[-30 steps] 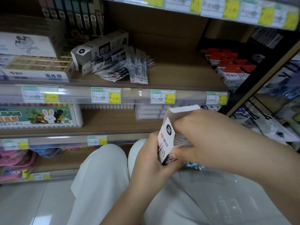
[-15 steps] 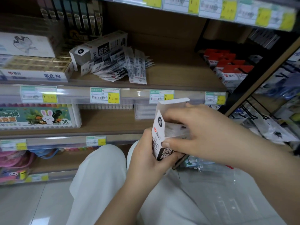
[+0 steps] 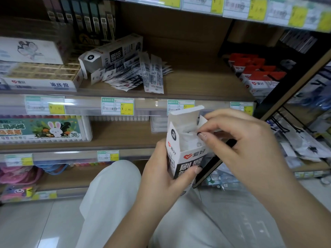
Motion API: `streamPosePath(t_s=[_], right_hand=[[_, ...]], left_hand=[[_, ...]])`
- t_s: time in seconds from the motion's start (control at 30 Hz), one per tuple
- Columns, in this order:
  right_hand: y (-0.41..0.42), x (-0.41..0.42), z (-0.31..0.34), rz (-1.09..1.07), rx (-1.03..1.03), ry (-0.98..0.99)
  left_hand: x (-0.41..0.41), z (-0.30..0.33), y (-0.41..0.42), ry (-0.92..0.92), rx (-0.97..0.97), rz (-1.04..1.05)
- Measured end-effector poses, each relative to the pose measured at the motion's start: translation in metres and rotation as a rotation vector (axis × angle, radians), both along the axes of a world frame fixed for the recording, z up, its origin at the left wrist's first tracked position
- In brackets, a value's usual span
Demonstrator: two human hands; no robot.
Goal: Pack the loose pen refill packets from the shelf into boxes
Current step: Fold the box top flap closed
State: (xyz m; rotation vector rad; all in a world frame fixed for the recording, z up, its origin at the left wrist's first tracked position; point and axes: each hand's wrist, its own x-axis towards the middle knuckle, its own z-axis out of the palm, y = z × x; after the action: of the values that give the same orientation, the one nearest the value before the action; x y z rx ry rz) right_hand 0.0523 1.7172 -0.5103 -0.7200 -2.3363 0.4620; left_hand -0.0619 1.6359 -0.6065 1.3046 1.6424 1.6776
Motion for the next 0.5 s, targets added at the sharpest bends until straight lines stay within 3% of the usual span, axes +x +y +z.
streamPosePath(t_s=[0.13, 0.23, 0.4, 0.5], right_hand=[[-0.006, -0.006, -0.007, -0.039, 0.090, 0.008], [-0.008, -0.009, -0.012, -0.065, 0.073, 0.061], [-0.015, -0.013, -0.019, 0.026, -0.401, 0.291], [-0.017, -0.015, -0.027, 0.051, -0.516, 0.410]], left_hand=[[0.002, 0.017, -0.004, -0.025, 0.266, 0.031], [0.004, 0.028, -0.005, -0.031, 0.359, 0.145], [0.004, 0.032, -0.003, 0.139, 0.356, 0.239], [0.003, 0.028, -0.003, 0.170, 0.354, 0.273]])
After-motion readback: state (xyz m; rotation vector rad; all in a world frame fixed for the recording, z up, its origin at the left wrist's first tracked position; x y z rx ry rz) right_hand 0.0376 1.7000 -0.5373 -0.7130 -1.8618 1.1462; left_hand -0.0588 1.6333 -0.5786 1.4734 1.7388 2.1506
